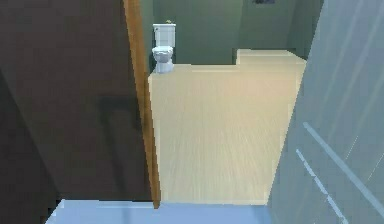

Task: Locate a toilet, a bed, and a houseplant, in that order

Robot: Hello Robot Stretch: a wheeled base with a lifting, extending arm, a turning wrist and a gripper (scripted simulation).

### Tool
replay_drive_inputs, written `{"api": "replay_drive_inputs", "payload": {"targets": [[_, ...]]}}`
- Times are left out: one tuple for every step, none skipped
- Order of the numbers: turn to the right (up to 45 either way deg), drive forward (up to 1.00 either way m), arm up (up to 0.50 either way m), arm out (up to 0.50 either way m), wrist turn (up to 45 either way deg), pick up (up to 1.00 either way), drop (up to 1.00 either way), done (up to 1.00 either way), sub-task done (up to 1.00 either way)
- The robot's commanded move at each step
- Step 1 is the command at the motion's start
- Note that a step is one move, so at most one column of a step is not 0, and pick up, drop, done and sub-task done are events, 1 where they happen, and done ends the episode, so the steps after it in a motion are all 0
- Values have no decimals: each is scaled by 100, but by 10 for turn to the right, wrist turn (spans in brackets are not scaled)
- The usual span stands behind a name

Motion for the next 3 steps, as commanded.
{"api": "replay_drive_inputs", "payload": {"targets": [[0, 95, 0, 0, 0, 0, 0, 0, 0], [60, 0, 0, 0, 0, 0, 0, 0, 0], [0, 40, 0, 0, 0, 0, 0, 0, 0]]}}
